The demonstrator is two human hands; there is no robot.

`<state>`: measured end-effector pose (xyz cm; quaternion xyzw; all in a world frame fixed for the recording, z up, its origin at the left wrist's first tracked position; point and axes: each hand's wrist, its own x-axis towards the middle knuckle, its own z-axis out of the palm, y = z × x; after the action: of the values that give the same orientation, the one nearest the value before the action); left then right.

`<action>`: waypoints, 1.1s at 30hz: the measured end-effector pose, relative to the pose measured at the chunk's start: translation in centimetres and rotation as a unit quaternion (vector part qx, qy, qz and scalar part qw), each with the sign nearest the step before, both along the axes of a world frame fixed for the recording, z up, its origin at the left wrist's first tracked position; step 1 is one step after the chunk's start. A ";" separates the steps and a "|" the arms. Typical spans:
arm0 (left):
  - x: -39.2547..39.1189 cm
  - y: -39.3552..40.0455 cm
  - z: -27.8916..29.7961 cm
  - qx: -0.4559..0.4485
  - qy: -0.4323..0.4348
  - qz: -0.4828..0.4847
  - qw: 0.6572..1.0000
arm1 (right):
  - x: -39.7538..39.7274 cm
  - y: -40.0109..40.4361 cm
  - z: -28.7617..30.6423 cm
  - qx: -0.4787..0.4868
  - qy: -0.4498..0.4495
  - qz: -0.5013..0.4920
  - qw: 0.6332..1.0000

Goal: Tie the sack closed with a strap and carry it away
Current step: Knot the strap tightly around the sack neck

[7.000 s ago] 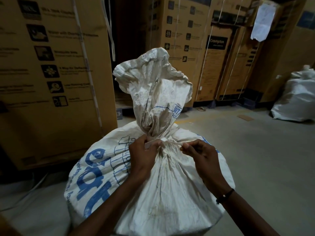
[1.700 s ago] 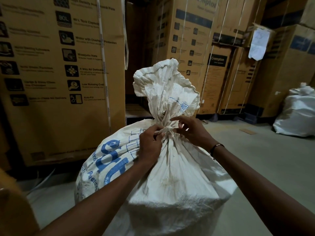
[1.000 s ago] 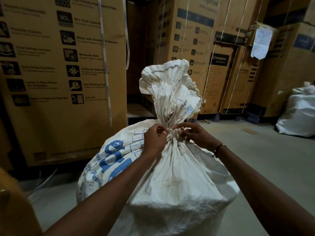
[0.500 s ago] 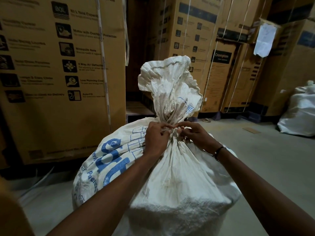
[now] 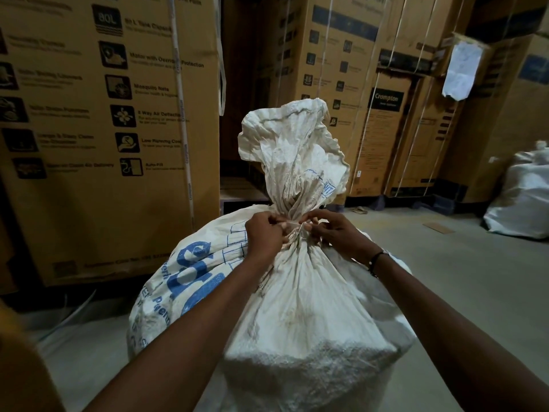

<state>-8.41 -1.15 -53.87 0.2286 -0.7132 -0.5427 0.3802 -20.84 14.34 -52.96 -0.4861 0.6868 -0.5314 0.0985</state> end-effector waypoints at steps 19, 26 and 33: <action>0.4 -1.2 0.2 -0.010 0.072 -0.119 0.990 | 1.1 0.0 9.4 0.240 0.760 -0.015 0.604; 0.4 0.1 0.5 -0.043 0.078 -0.145 0.985 | 0.9 1.0 10.4 0.337 0.718 -0.061 0.607; 1.4 1.7 1.4 -0.024 0.066 -0.170 0.983 | 2.0 1.8 9.2 0.385 0.602 -0.067 0.696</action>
<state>-7.04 0.56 -52.49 0.0581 -0.7282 -0.5958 0.3337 -18.82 16.10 -43.80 -0.5747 0.7743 0.1810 -0.1933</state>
